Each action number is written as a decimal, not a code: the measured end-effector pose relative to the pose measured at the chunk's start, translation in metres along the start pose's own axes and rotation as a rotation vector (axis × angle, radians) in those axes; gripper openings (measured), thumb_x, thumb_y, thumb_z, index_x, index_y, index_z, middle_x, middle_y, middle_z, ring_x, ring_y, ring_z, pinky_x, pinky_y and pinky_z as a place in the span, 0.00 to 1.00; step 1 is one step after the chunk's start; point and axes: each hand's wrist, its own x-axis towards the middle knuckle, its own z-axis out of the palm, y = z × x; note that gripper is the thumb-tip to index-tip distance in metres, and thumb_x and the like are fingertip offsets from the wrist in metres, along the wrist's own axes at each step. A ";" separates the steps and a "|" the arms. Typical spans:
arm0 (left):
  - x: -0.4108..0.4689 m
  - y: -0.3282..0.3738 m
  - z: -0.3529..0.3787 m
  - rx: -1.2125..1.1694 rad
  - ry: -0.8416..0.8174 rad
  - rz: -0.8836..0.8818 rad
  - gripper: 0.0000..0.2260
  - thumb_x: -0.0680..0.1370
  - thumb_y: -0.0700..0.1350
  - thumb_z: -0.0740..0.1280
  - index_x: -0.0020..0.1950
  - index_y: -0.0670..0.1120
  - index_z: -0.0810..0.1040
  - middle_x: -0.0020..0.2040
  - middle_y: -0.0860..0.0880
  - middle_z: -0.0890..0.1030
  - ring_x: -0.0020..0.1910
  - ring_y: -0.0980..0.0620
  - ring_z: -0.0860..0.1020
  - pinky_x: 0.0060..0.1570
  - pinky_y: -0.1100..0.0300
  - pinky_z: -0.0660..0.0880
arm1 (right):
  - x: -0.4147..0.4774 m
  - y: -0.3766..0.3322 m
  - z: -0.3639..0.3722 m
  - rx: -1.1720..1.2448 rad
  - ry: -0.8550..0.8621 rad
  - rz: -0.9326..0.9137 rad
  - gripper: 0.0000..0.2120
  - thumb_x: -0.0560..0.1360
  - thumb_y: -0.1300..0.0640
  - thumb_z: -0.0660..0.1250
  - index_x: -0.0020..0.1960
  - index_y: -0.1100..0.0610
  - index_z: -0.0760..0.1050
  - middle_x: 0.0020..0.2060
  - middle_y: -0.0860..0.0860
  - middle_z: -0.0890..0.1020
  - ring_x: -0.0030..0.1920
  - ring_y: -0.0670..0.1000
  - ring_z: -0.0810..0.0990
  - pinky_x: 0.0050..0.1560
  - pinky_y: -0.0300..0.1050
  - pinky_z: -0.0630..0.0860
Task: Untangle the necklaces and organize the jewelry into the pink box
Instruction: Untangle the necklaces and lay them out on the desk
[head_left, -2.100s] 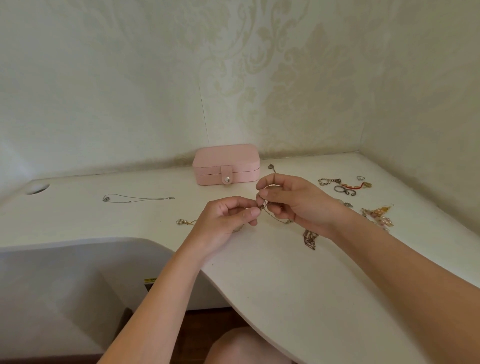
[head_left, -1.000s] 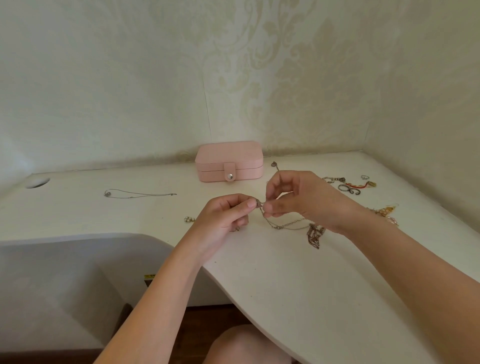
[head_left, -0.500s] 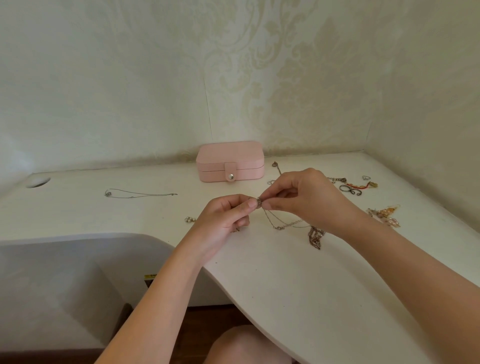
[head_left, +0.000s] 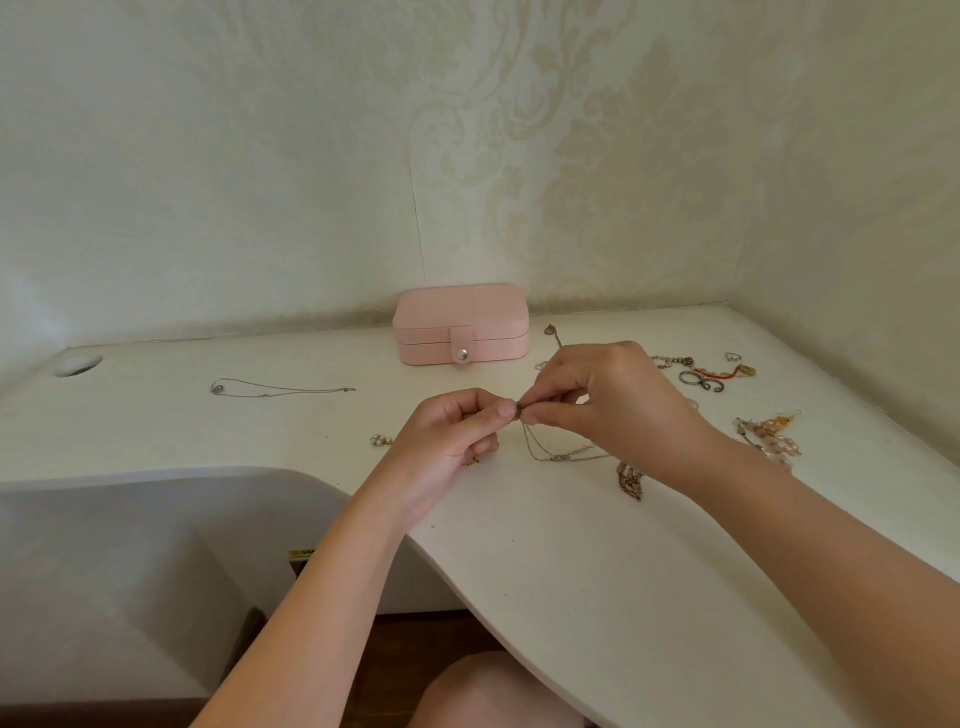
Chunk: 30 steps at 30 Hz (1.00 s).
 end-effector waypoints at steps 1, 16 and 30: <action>0.000 0.000 0.000 -0.006 0.002 -0.003 0.06 0.71 0.49 0.70 0.35 0.49 0.82 0.32 0.50 0.66 0.31 0.54 0.63 0.38 0.59 0.60 | 0.000 0.000 0.001 -0.006 0.012 -0.004 0.01 0.70 0.58 0.74 0.41 0.54 0.84 0.36 0.45 0.80 0.37 0.45 0.78 0.38 0.33 0.72; 0.001 -0.001 -0.001 -0.007 -0.010 0.015 0.07 0.72 0.50 0.69 0.37 0.49 0.83 0.32 0.54 0.67 0.30 0.55 0.62 0.38 0.58 0.58 | 0.001 -0.003 -0.001 0.356 -0.080 0.335 0.03 0.71 0.58 0.73 0.38 0.54 0.82 0.33 0.51 0.82 0.33 0.44 0.75 0.36 0.34 0.69; 0.001 0.000 -0.001 -0.027 -0.014 0.002 0.09 0.73 0.49 0.68 0.35 0.50 0.82 0.26 0.58 0.65 0.31 0.53 0.60 0.40 0.58 0.59 | 0.002 0.004 -0.004 0.450 -0.220 0.395 0.02 0.73 0.59 0.71 0.42 0.55 0.82 0.34 0.51 0.82 0.36 0.43 0.78 0.45 0.35 0.73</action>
